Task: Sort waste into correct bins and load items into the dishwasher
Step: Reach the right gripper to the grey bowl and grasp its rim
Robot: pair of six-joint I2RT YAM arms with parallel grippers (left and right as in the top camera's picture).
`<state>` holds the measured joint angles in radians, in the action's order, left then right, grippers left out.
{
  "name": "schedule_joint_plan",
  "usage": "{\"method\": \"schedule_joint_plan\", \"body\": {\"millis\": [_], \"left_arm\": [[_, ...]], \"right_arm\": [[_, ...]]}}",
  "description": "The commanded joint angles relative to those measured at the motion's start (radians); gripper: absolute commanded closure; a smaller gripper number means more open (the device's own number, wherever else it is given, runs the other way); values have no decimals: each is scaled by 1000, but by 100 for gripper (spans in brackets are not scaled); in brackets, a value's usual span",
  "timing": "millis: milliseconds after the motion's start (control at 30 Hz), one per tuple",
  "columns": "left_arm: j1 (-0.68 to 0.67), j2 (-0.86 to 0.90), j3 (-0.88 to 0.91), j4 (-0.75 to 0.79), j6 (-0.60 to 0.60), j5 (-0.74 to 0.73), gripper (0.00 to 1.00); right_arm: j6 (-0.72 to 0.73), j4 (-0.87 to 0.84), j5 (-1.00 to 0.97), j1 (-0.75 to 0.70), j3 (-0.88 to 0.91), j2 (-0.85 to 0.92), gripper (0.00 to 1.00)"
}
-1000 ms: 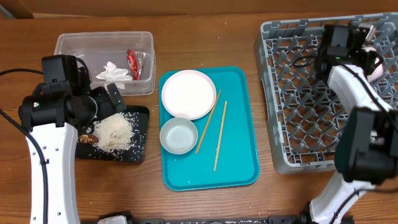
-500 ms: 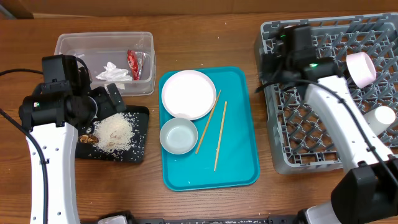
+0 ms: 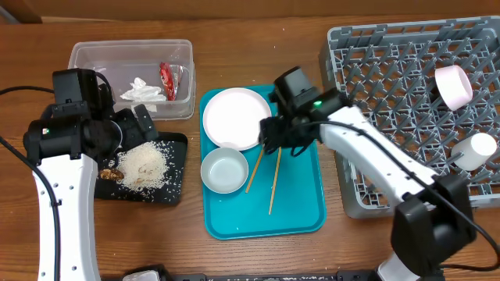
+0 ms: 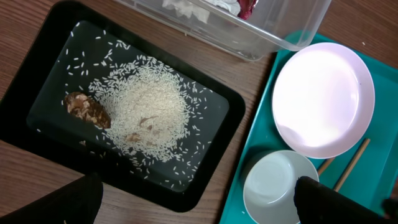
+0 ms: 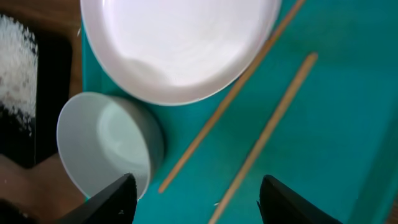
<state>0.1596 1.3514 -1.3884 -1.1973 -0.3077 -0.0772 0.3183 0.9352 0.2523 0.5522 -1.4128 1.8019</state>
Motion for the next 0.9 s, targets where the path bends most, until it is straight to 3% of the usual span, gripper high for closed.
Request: {"method": "schedule_joint_plan", "body": {"millis": [0, 233, 433, 567, 700, 867], "left_arm": [[4, 1, -14, 1, -3, 2, 0], [4, 1, -14, 1, -3, 3, 0], [4, 1, -14, 1, -3, 2, 0], [4, 1, -14, 1, -3, 3, 0], [4, 1, -14, 1, -3, 2, 0], [4, 1, -14, 1, -3, 3, 0]], "right_arm": [[76, -3, 31, 57, 7, 24, 35], [156, -8, -30, 140, 23, 80, 36], [181, -18, -31, 168, 35, 132, 45], [181, -24, -31, 172, 37, 154, 60], [181, -37, -31, 171, 37, 154, 61], [227, -13, -47, 171, 39, 155, 72]]}}
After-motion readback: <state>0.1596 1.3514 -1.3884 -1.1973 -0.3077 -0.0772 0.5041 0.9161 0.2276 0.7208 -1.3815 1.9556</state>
